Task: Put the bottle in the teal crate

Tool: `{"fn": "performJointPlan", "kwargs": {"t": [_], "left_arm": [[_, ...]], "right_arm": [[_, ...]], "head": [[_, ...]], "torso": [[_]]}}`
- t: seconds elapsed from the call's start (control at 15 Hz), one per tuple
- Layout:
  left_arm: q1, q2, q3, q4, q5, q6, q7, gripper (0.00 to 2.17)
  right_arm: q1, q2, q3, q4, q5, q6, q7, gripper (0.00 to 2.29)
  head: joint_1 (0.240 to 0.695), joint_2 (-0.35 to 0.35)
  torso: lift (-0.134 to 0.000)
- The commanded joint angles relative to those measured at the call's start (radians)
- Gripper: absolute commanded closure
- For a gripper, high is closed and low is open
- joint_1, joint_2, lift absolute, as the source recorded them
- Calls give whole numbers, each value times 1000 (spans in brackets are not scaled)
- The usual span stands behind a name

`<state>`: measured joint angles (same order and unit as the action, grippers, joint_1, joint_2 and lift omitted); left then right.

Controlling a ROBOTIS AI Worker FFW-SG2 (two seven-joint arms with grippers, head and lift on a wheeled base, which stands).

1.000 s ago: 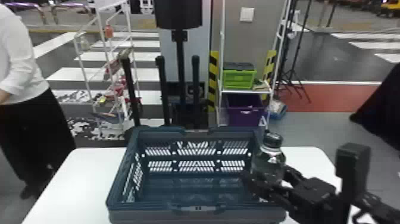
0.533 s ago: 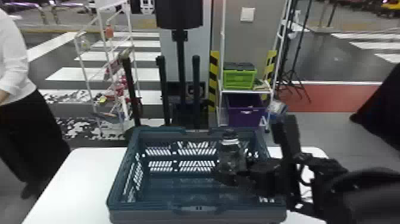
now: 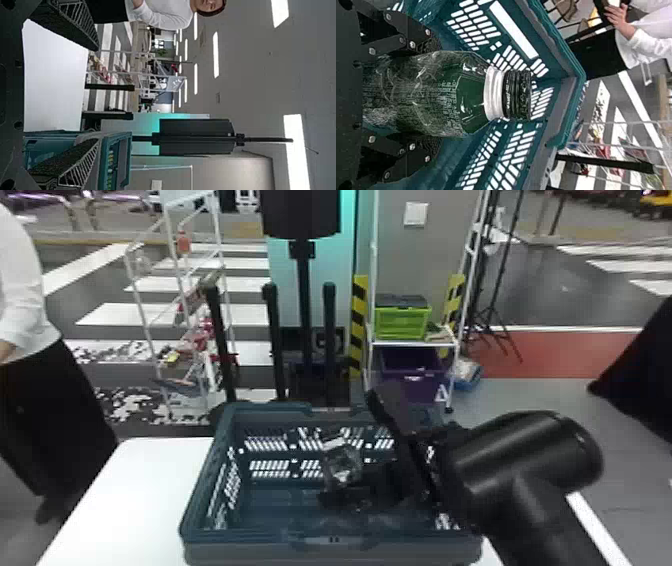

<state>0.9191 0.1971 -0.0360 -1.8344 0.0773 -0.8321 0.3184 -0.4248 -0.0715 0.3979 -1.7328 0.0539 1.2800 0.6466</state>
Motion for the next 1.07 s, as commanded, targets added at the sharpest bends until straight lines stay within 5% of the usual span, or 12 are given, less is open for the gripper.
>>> {"fn": "performJointPlan", "kwargs": {"t": [0.0, 0.33, 0.73, 1.0], "left_arm": [[-2, -1, 1, 3, 4, 0, 1, 56], [-9, -2, 4, 15, 10, 0, 1, 56], [-14, -2, 4, 17, 12, 0, 1, 56], [-14, -2, 13, 15, 16, 3, 1, 56]], "right_arm": [[-81, 16, 50, 125, 1, -4, 22, 2216], [-212, 71, 99, 388, 53, -35, 77, 2216], [-269, 72, 101, 624, 127, -139, 94, 2186], [-293, 72, 99, 707, 129, -192, 108, 1902]], "head": [[499, 0], [499, 0], [499, 0], [499, 0]], "torso": [[0], [0], [0], [0]]}}
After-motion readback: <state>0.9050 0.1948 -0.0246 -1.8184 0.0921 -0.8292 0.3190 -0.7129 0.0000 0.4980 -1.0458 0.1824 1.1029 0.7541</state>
